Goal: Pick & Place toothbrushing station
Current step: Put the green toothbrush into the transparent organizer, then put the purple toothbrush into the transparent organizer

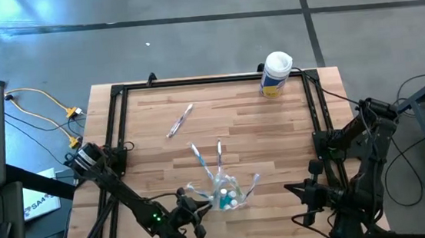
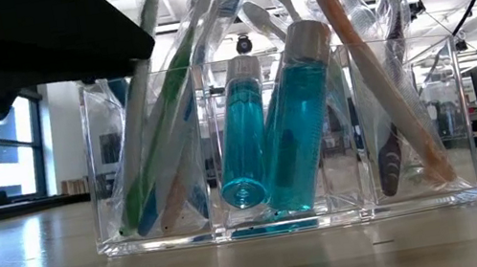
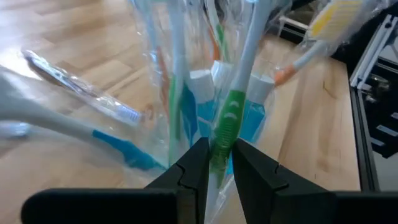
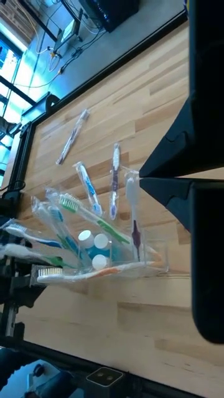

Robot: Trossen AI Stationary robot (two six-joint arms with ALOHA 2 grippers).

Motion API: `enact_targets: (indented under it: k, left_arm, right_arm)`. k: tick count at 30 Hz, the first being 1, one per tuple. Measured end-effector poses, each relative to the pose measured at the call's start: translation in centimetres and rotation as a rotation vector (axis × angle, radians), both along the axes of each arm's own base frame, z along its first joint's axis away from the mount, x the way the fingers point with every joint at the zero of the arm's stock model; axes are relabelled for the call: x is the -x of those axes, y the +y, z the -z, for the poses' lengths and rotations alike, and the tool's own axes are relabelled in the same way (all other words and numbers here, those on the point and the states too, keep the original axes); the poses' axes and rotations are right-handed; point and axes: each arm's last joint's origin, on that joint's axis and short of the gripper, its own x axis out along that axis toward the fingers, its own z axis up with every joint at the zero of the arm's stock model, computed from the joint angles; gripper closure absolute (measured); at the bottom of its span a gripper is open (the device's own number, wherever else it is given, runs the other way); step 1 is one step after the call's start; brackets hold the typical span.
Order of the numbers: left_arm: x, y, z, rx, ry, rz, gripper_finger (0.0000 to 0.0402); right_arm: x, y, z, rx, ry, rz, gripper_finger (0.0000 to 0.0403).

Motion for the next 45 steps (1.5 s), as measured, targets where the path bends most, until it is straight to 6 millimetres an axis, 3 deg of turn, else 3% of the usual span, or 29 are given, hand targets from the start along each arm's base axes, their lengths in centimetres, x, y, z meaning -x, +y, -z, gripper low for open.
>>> enact_targets:
  k: [5, 16, 25, 29, 38, 42, 45]
  left_arm:
    - [-0.2, 0.2, 0.0, 0.014, 0.014, 0.013, 0.0323]
    - [-0.3, 0.2, 0.1, -0.048, 0.053, 0.063, 0.0211]
    - [-0.6, -0.1, -1.2, -0.131, 0.057, 0.095, 0.0199]
    - [-1.0, -1.0, -3.6, -0.231, 0.053, 0.159, 0.0199]
    - [0.8, -3.0, -12.7, -0.529, 0.005, 0.323, 0.0199]
    - [1.7, -1.8, -15.2, -0.635, 0.073, 0.215, 0.0199]
    - [2.5, 0.2, -17.0, -0.650, 0.132, 0.149, 0.0199]
  right_arm:
    - [0.0, 0.0, 0.0, 0.002, 0.000, -0.001, 0.0401]
    - [0.0, 0.0, 0.0, 0.003, 0.001, -0.001, 0.0401]
    - [0.0, 0.0, 0.0, 0.004, 0.002, -0.002, 0.0401]
    - [0.0, 0.0, 0.0, 0.004, 0.002, -0.002, 0.0401]
    - [0.0, 0.0, 0.0, 0.003, 0.006, -0.002, 0.0401]
    - [0.0, 0.0, 0.0, -0.008, 0.001, 0.004, 0.0401]
    - [0.0, 0.0, 0.0, -0.021, -0.004, 0.011, 0.0401]
